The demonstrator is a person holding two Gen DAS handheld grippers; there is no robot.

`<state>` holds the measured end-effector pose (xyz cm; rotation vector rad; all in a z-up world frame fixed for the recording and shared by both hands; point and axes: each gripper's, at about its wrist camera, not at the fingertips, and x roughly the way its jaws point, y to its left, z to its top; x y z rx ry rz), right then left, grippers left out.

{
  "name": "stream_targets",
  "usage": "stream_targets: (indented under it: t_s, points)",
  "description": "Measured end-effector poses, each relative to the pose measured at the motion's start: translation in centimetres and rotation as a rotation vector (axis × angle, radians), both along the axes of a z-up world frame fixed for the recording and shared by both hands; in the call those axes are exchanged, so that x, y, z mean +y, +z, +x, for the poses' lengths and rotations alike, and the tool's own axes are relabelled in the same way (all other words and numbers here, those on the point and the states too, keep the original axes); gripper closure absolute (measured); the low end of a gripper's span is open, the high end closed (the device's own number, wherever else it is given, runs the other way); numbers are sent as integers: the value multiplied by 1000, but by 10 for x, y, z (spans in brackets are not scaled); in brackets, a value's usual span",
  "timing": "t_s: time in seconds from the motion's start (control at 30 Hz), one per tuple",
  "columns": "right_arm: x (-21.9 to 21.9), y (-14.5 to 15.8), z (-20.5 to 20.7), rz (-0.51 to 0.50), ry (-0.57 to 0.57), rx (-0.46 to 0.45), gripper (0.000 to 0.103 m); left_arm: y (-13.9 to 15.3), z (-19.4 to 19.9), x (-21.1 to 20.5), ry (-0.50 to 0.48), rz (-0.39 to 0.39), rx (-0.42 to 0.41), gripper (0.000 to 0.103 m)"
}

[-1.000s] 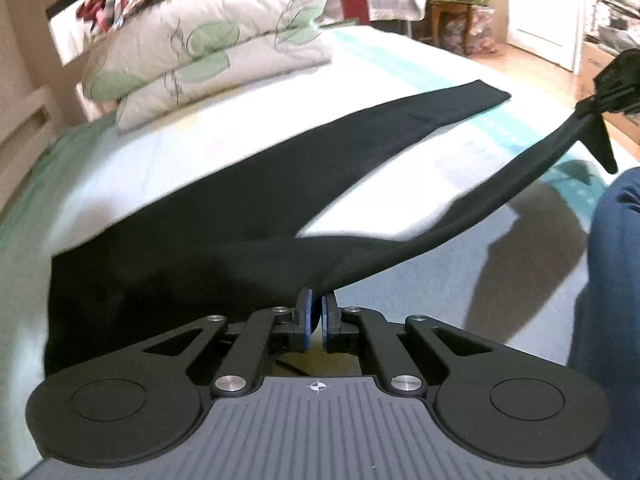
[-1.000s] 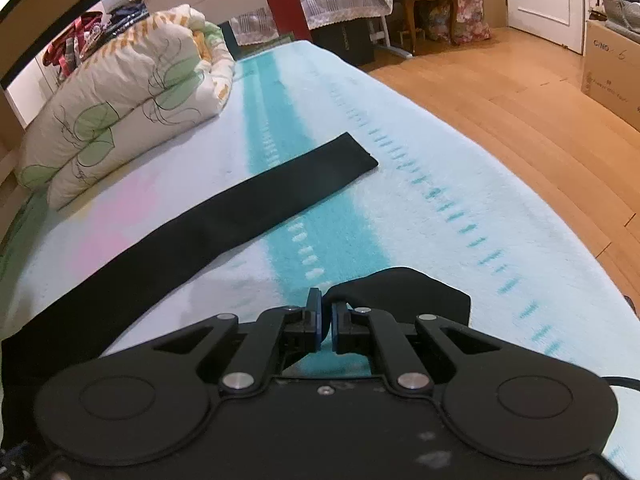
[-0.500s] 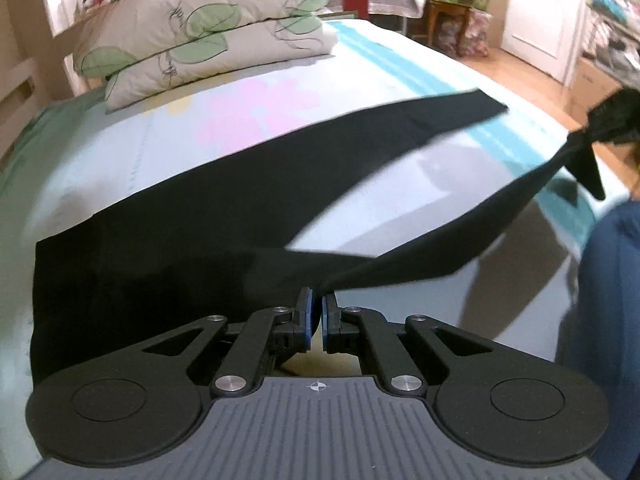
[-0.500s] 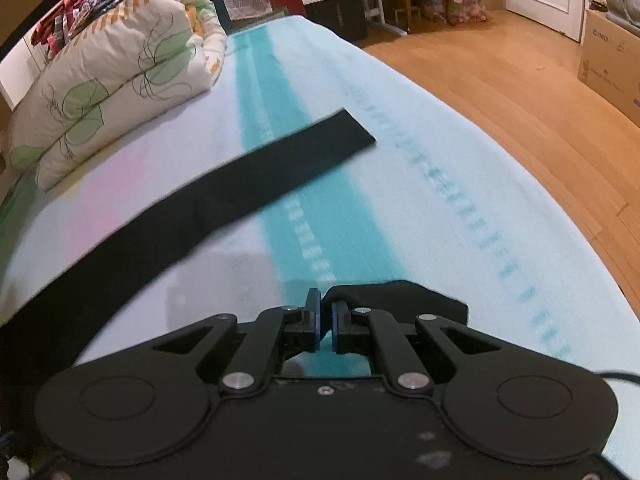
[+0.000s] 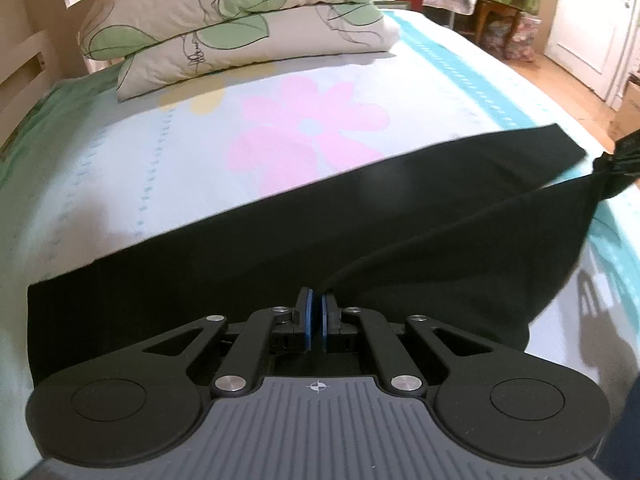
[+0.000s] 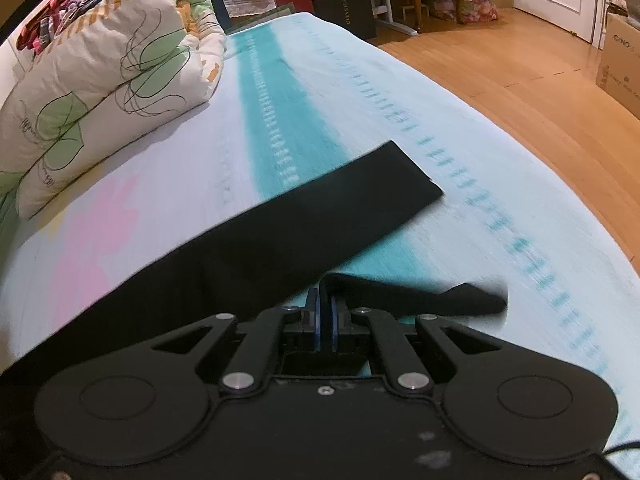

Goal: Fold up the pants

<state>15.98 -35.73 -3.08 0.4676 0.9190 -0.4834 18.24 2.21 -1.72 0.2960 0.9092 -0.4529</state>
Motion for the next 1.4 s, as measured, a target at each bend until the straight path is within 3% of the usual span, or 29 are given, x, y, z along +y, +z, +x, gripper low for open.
stream_targets:
  t_s: [0.47,0.6,0.67,0.77,0.87,1.13,1.4]
  points:
    - [-20,-39,79,-35,-23,24,97,-30,77,-2,56,54,35,98]
    - [-43,-35,59,-4,-110,-70,89,-43,79,-4,25,95,45,98]
    - [-57,-33,40,2,-138,-97,73,-47,80,-4,14,104,47,98]
    - [-74,-34,13,-56,-149,-77,66,-54,81,-3,5,112,53,98]
    - [-84,-41,-4,-112,-97,-12,64,-57,83,-3,5,114,59,98]
    - [-78,-59,1,-112,78,-7,64,-59,83,-5,10,122,60,98]
    - [-76,-48,-10,-144,90,-68,64,-59,83,-5,-1,131,51,98]
